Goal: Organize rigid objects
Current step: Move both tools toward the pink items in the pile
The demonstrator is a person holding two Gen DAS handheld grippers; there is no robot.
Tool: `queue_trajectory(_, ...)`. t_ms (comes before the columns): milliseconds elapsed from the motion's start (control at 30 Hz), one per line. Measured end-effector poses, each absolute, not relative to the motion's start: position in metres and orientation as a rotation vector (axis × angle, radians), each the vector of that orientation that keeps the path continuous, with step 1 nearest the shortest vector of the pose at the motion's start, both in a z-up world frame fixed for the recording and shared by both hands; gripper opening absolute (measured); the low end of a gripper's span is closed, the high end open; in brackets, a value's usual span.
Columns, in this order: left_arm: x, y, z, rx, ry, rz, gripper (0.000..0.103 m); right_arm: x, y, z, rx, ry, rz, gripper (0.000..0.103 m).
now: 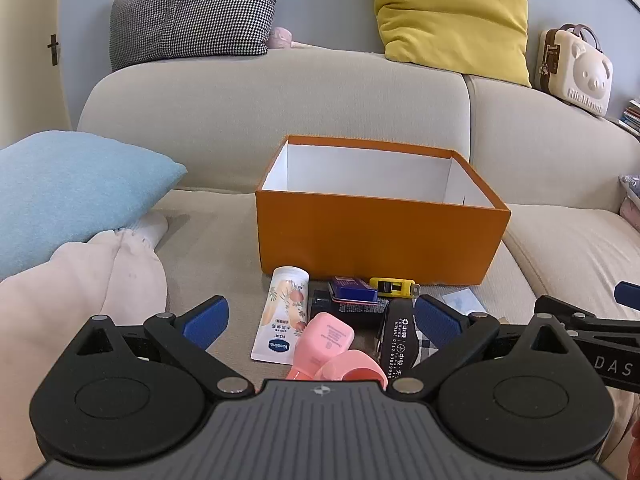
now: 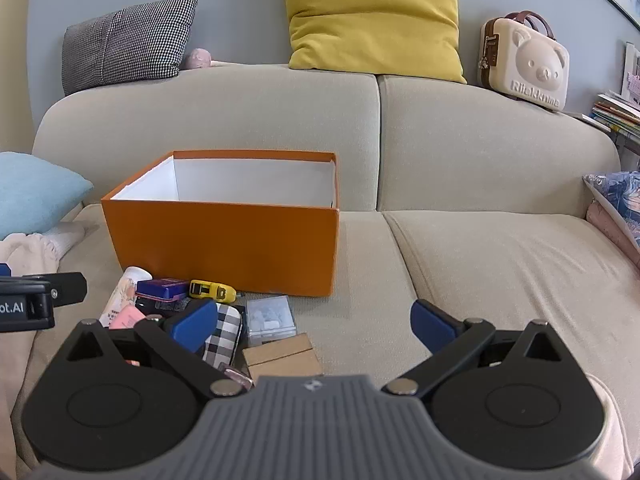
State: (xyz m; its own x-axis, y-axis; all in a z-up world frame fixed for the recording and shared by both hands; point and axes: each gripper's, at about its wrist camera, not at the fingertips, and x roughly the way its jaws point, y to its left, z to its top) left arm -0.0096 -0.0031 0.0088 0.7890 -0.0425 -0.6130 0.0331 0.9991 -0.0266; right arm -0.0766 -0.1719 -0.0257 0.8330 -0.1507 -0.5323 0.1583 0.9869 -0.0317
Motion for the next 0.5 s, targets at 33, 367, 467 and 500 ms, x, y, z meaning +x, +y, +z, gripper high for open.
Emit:
queue_trajectory(33,-0.0097,-0.0029,0.0091,-0.016,0.661,-0.041,0.103,-0.0769,-0.1720,-0.0254,0.015,0.562,-0.164,0.102)
queue_trajectory(367,-0.0103,-0.0016,0.0092,-0.021,0.663,-0.042,0.103,-0.0768,-0.1715,-0.0239,0.009,0.562,-0.165,0.102)
queue_trajectory(467,-0.0105,-0.0008,0.0091,-0.023,0.664,-0.043,0.103,-0.0768,-0.1717,-0.0237,0.010,0.565,-0.163,0.102)
queue_trajectory(500,-0.0103,-0.0005,0.0090,-0.025,0.667,-0.044,0.103,-0.0766,-0.1716,-0.0237,0.013,0.566,-0.158,0.102)
